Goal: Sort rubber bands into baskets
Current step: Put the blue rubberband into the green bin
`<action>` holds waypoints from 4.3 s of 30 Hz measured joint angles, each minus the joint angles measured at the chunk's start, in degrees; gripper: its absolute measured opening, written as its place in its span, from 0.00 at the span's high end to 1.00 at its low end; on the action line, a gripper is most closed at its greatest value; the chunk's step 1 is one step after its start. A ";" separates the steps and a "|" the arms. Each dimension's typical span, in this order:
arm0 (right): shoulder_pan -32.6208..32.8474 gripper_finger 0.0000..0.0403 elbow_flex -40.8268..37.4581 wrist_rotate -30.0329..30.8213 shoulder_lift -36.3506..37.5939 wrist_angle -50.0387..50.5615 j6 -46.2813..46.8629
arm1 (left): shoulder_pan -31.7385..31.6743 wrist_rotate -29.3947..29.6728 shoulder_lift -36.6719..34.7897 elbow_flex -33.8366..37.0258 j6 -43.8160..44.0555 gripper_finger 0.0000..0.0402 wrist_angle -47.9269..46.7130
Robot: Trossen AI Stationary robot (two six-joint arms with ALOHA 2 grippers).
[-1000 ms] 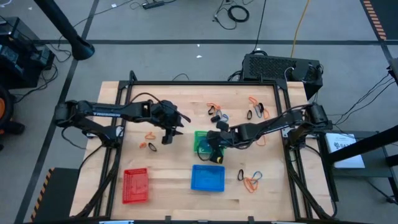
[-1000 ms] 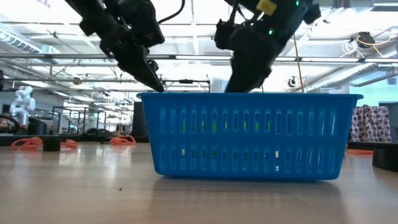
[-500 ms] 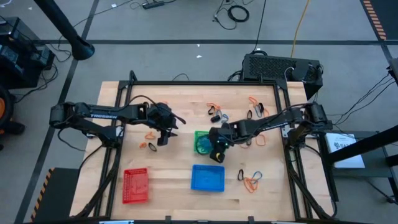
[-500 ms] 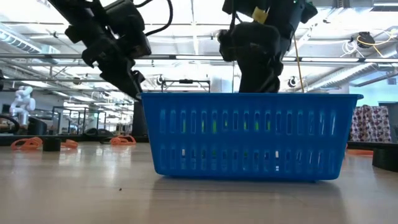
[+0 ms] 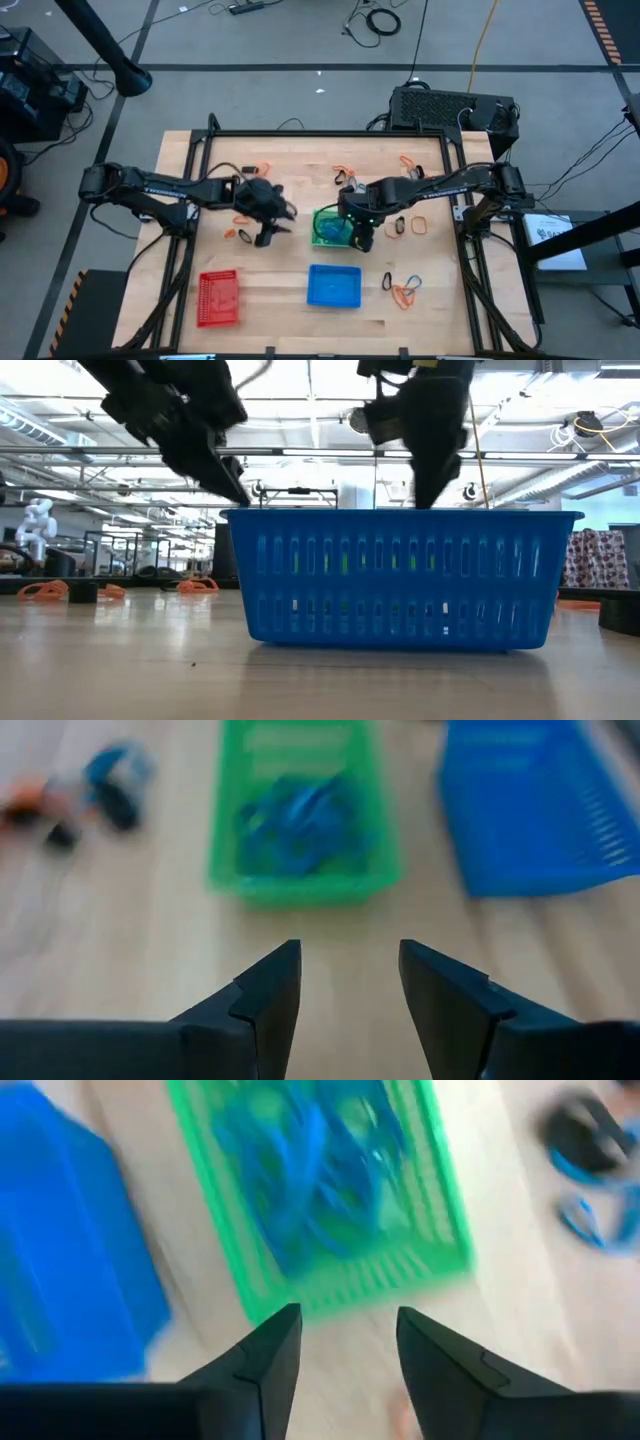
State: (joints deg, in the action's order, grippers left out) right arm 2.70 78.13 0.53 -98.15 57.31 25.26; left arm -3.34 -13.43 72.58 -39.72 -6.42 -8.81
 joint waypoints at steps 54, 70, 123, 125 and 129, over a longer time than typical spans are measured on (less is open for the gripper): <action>23.82 0.71 -28.94 -13.62 6.88 -8.77 29.57 | 10.28 0.24 6.45 7.82 -1.48 0.56 31.86; 27.31 0.71 -33.43 -14.36 6.89 -11.94 29.67 | 10.46 4.47 -0.67 7.62 3.42 0.56 15.44; 7.27 0.94 -7.52 36.14 -5.38 -25.45 -2.12 | 11.95 42.95 -5.57 7.63 12.02 0.56 -0.18; 6.03 0.93 -7.52 32.67 -5.35 -25.54 -2.37 | 11.95 42.93 -5.57 7.64 12.07 0.56 -0.18; 3.62 0.89 -7.52 22.69 -5.24 -25.33 -4.23 | 11.95 42.93 -5.57 7.64 12.07 0.56 -0.21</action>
State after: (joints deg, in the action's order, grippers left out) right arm 6.32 70.61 23.22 -103.39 31.98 21.02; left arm 8.60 29.50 67.00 -32.08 5.64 -9.02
